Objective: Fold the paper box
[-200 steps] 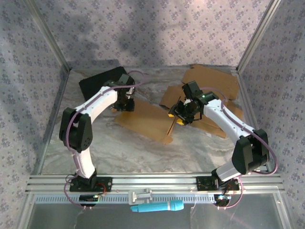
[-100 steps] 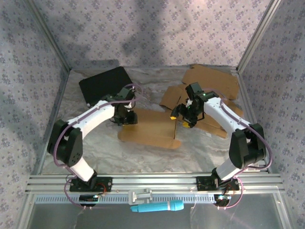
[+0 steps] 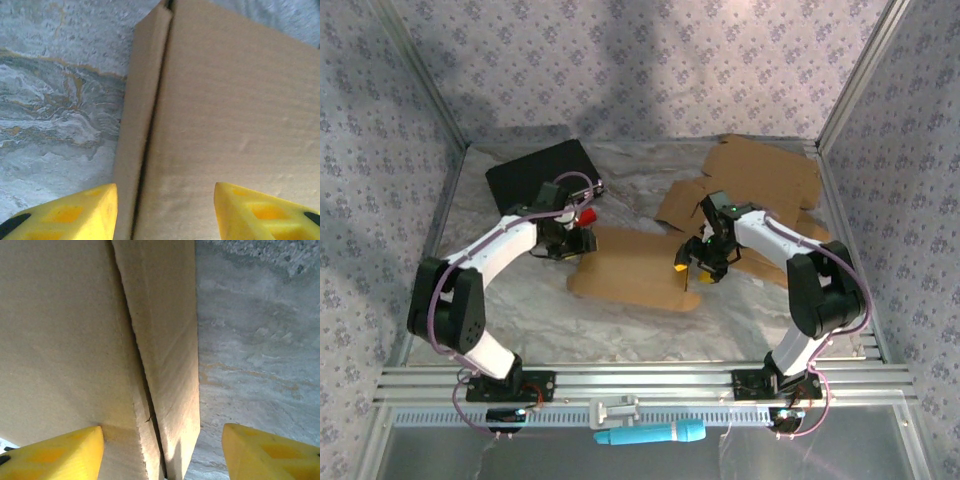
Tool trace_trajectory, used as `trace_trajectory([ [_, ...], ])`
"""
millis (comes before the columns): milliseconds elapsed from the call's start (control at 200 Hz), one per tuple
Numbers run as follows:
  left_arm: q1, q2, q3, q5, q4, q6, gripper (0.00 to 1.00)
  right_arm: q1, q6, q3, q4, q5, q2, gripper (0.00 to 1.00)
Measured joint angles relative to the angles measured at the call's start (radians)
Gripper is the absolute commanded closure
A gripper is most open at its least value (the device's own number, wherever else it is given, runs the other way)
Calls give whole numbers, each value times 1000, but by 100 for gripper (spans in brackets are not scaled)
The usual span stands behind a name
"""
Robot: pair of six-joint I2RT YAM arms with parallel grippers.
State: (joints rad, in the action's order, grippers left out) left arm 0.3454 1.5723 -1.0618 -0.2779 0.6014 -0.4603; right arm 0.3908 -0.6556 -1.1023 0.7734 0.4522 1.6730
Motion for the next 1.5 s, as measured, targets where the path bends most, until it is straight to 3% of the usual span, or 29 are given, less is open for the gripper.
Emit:
trace_trajectory([
  [220, -16, 2, 31, -18, -48, 9, 47, 0, 10, 15, -29, 8, 29, 47],
  [410, -16, 2, 46, -40, -83, 19, 56, 1, 15, 15, -37, 16, 29, 55],
  [755, -16, 2, 100, -45, -113, 22, 70, -8, 53, 17, -41, 26, 26, 56],
  [854, -16, -3, 113, -53, -135, 22, 72, -21, 71, 27, -45, 31, 18, 53],
  [989, -16, -21, 137, -55, -165, 12, 77, -62, 98, 77, -89, 39, -23, 42],
  [1249, -17, -45, 171, -55, -205, -4, 85, -157, 129, 224, -321, 92, -88, 33],
  [1499, -33, -87, 229, -56, -251, -16, 87, -167, 122, 303, -511, 167, -78, 20],
])
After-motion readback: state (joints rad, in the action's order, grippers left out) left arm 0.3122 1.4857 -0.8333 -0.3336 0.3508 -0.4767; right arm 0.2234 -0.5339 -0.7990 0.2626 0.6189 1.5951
